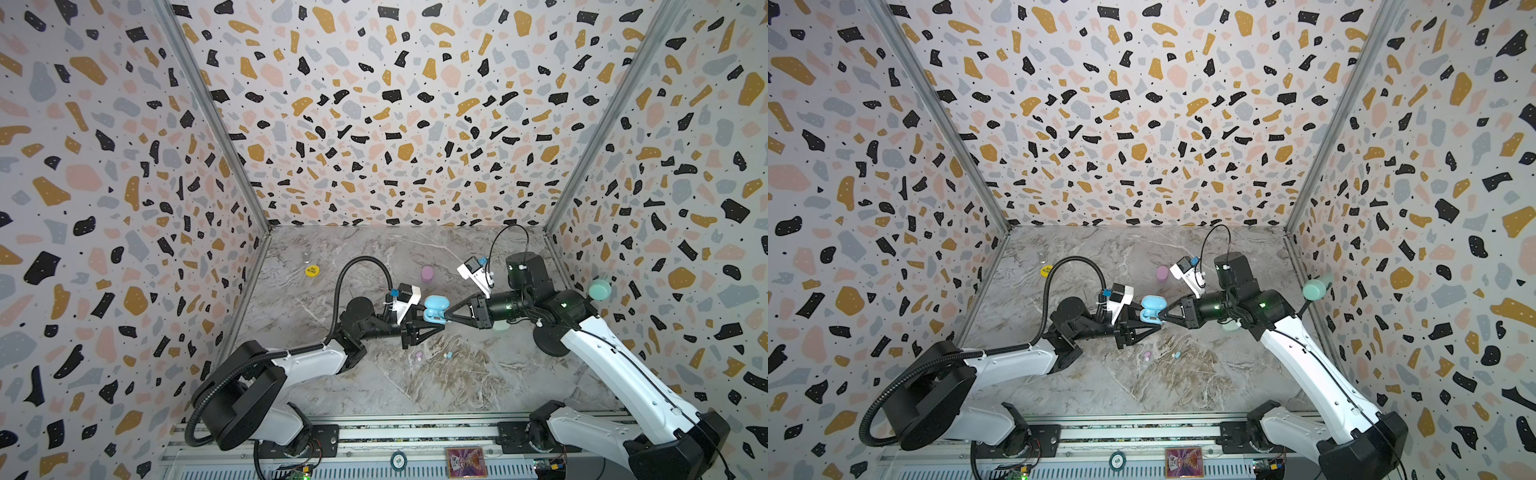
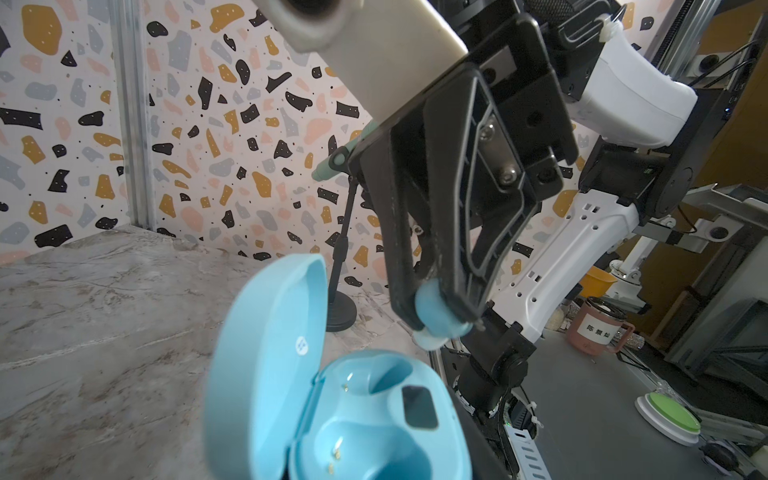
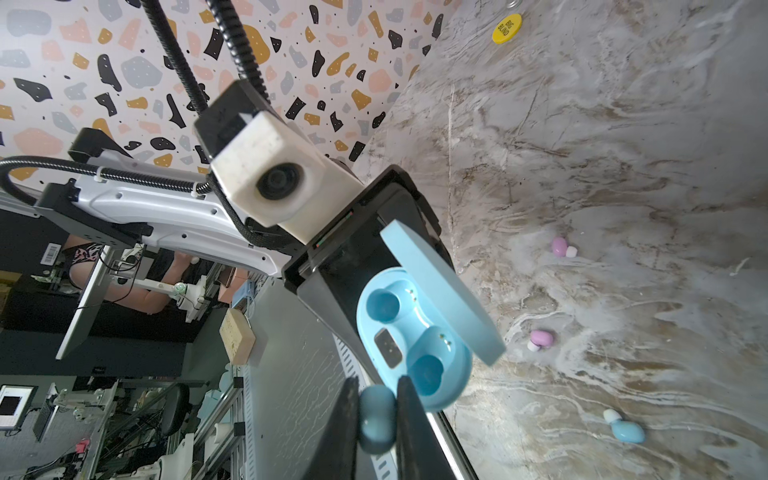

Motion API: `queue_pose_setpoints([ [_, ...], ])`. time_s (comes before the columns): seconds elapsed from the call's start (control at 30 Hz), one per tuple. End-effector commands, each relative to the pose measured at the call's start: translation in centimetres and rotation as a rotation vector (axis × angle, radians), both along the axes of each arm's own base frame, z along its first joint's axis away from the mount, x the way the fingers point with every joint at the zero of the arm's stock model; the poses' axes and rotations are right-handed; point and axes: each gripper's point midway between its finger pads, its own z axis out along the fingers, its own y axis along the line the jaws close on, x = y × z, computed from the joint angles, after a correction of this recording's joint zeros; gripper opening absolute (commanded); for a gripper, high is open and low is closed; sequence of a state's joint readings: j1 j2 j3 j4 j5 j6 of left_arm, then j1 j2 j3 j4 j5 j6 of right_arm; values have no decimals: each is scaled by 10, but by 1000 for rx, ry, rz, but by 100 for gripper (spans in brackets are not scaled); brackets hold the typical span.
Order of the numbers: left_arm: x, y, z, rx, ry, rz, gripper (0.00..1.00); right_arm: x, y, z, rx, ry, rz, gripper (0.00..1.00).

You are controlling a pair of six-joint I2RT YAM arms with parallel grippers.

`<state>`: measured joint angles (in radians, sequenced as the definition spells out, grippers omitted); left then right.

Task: Insert the wireless bluetooth earbuds into the charging case
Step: 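Lift the earbud and carry it toward the open case in the left gripper, then press the earbud into a case slot with the right gripper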

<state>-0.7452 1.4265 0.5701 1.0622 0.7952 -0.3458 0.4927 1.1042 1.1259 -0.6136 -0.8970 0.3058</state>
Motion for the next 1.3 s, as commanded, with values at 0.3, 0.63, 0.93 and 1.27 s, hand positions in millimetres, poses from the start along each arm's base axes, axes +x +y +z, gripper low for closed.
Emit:
queue_pose_setpoints([
  [0.3,-12,-4,23,-42,-102,-39,26,-3,8,10,15,-34,32,17],
  [0.63,-14,-2,27,-49,-112,-40,26,-2,9,-5,-33,-11,20,18],
  [0.93,-16,-1,28,-53,-117,-41,26,1,7,-13,-67,1,0,21],
  [1.27,-16,-1,27,-51,-113,-42,25,4,6,-6,-74,-11,-14,36],
])
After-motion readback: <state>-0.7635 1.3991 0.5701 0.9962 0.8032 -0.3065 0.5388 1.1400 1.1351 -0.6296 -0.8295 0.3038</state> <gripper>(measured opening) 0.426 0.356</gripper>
